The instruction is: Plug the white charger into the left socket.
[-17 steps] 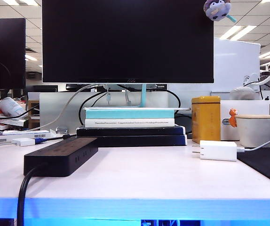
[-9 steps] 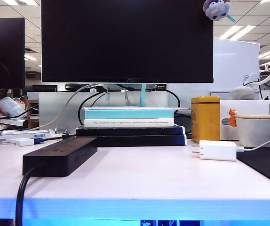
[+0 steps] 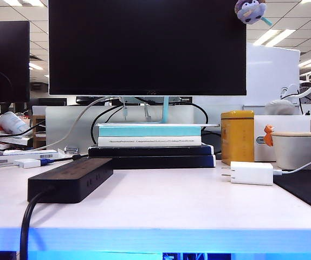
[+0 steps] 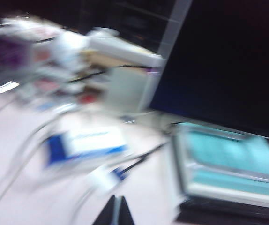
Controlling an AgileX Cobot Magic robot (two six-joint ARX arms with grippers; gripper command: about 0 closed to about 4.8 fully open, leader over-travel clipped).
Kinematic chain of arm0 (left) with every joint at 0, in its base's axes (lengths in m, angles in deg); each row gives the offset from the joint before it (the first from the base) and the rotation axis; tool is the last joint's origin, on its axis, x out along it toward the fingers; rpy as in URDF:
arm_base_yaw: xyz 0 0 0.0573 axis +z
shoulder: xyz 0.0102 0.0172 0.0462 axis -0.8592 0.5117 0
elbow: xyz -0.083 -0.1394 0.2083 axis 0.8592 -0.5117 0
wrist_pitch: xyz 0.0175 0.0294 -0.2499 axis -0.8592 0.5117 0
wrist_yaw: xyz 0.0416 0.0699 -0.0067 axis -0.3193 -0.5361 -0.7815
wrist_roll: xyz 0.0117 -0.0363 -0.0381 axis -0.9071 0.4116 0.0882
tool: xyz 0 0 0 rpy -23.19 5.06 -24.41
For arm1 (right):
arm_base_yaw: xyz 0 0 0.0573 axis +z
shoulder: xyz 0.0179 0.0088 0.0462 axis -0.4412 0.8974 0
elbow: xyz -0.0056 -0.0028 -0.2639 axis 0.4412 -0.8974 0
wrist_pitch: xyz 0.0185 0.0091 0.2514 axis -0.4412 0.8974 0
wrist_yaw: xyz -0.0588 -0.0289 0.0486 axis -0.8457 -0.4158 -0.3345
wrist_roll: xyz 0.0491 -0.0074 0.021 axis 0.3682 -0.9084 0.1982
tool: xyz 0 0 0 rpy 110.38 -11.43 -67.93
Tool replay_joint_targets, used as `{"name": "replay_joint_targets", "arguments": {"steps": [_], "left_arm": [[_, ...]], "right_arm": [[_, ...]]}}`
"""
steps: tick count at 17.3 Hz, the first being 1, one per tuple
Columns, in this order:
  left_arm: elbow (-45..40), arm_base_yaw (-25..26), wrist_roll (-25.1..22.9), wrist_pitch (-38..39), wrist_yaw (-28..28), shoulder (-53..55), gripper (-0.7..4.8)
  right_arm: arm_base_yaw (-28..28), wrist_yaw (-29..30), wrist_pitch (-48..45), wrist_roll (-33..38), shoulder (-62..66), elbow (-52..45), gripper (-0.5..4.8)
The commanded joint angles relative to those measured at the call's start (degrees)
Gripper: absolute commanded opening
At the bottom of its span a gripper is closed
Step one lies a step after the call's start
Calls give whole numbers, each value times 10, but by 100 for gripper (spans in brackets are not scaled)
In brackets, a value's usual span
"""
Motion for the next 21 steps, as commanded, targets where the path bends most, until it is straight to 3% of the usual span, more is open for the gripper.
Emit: {"name": "replay_joint_targets", "arguments": {"steps": [1, 3, 5, 9, 10, 11, 12, 13, 14, 21], "left_arm": [[128, 0, -65, 41, 120, 118, -5], [204, 0, -73, 57, 199, 191, -5], [251, 0, -73, 49, 257, 242, -6], [263, 0, -72, 30, 259, 250, -5], [263, 0, -72, 23, 259, 250, -6], [263, 0, -72, 21, 259, 250, -5], [263, 0, -72, 21, 259, 250, -5], [263, 0, -72, 22, 259, 250, -5], [263, 0, -72, 21, 259, 250, -6], [263, 0, -72, 19, 261, 250, -5]], "right_arm": [[0, 95, 13, -67, 118, 99, -1], [0, 188, 57, -136, 217, 172, -1], [13, 243, 121, -183, 334, 248, -1], [43, 227, 225, -315, 455, 308, -1], [61, 196, 246, -361, 494, 309, 3], [72, 182, 261, -391, 517, 309, 82], [77, 185, 276, -430, 534, 309, 244], [83, 185, 285, -459, 547, 309, 353], [93, 185, 293, -502, 580, 309, 416], [93, 174, 296, -525, 681, 309, 431]]}}
